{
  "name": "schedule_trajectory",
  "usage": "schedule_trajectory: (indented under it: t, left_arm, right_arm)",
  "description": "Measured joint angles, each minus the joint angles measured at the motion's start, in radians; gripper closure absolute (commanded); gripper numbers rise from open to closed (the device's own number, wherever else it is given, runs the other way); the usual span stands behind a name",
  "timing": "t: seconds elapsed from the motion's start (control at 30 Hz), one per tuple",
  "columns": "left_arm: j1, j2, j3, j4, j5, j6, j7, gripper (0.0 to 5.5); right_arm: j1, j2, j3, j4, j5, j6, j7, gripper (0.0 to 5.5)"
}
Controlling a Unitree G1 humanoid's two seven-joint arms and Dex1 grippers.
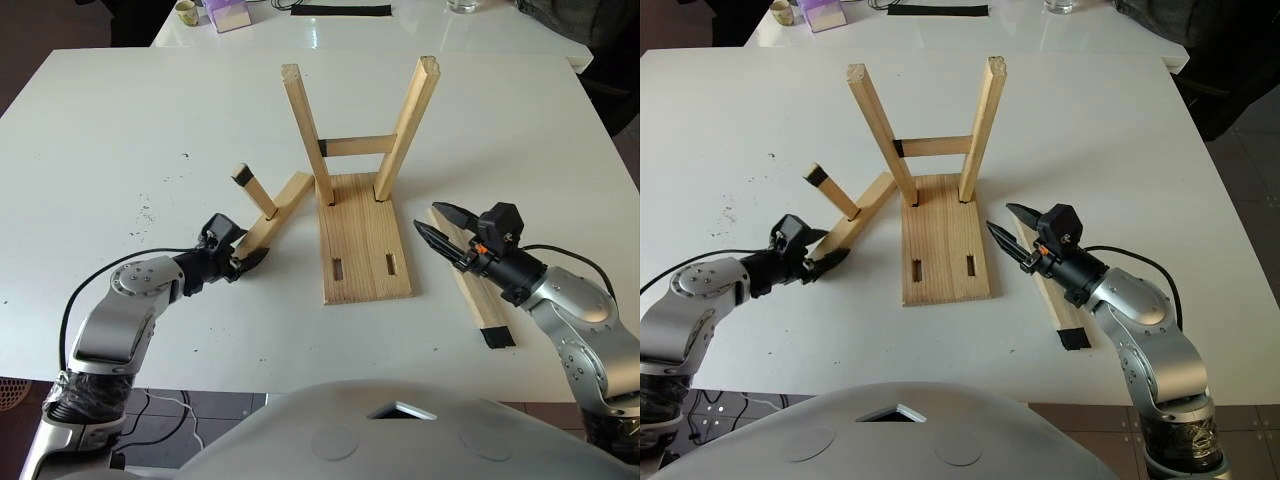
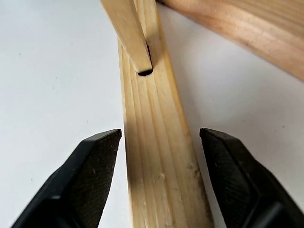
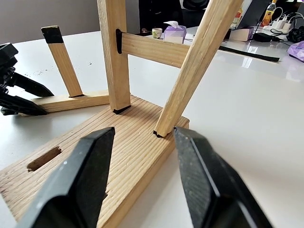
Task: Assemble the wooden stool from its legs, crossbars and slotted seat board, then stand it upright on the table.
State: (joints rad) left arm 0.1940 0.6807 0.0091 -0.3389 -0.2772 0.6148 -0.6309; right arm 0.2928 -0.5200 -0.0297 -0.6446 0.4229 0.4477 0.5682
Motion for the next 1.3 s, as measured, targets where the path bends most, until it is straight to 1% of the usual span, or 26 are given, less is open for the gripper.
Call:
schedule_trajectory:
  t: [0.13,0.37,0.6,0.67,0.73,0.8,0.83,0.93,0.97,1.03,1.13,1.2,1.27,1.3]
  left_arm:
    - [0.024,-0.018,-0.018,-0.010,0.016,-0.036,0.017,2.43]
    - [-0.070,-0.096,-0.024,0.102,0.025,-0.055,0.079,3.46]
    - [-0.098,-0.096,-0.018,0.161,0.034,-0.104,0.047,3.48]
    - [-0.151,-0.104,0.013,0.235,0.008,-0.100,0.045,3.48]
    - [-0.242,-0.109,0.081,0.359,-0.008,-0.098,0.075,3.48]
    - [-0.388,-0.100,0.180,0.501,-0.025,-0.148,0.112,3.48]
    - [-0.446,-0.094,0.221,0.535,-0.047,-0.180,0.102,3.48]
    - [-0.555,-0.092,0.308,0.480,-0.215,-0.170,0.009,3.48]
    - [-0.592,-0.094,0.332,0.405,-0.329,-0.114,-0.033,3.48]
    - [-0.606,-0.095,0.352,0.306,-0.507,-0.016,-0.080,3.48]
    - [-0.569,-0.084,0.368,0.164,-0.770,0.117,-0.153,3.48]
    - [-0.531,-0.056,0.389,0.062,-0.936,0.186,-0.195,3.48]
    - [-0.507,-0.021,0.419,-0.032,-1.115,0.241,-0.206,3.48]
    - [-0.504,-0.006,0.429,-0.070,-1.185,0.253,-0.207,3.48]
  right_arm:
    - [-0.001,0.000,0.002,0.004,-0.004,0.000,0.001,3.24]
    - [-0.009,0.001,0.024,0.022,-0.018,-0.001,0.006,3.24]
    - [-0.015,-0.002,0.027,0.033,-0.032,-0.009,0.017,3.24]
    - [-0.016,-0.002,0.027,0.034,-0.033,-0.010,0.017,3.24]
    - [-0.021,-0.002,0.026,0.037,-0.033,-0.012,0.018,3.24]
    - [-0.033,-0.003,0.025,0.039,-0.033,-0.014,0.018,3.24]
    - [-0.037,-0.004,0.023,0.040,-0.033,-0.014,0.018,3.24]
    - [-0.060,-0.014,-0.008,0.040,-0.025,-0.006,0.018,3.24]
    - [-0.080,-0.023,-0.030,0.031,0.002,0.008,0.020,3.24]
    - [-0.104,-0.032,-0.062,0.016,0.061,0.030,0.025,3.24]
    - [-0.155,-0.045,-0.106,-0.007,0.175,0.065,0.039,2.78]
    - [-0.202,-0.072,-0.144,-0.031,0.290,0.096,0.055,2.47]
    - [-0.270,-0.113,-0.191,-0.056,0.457,0.144,0.072,2.17]
    - [-0.305,-0.133,-0.212,-0.060,0.532,0.163,0.081,2.17]
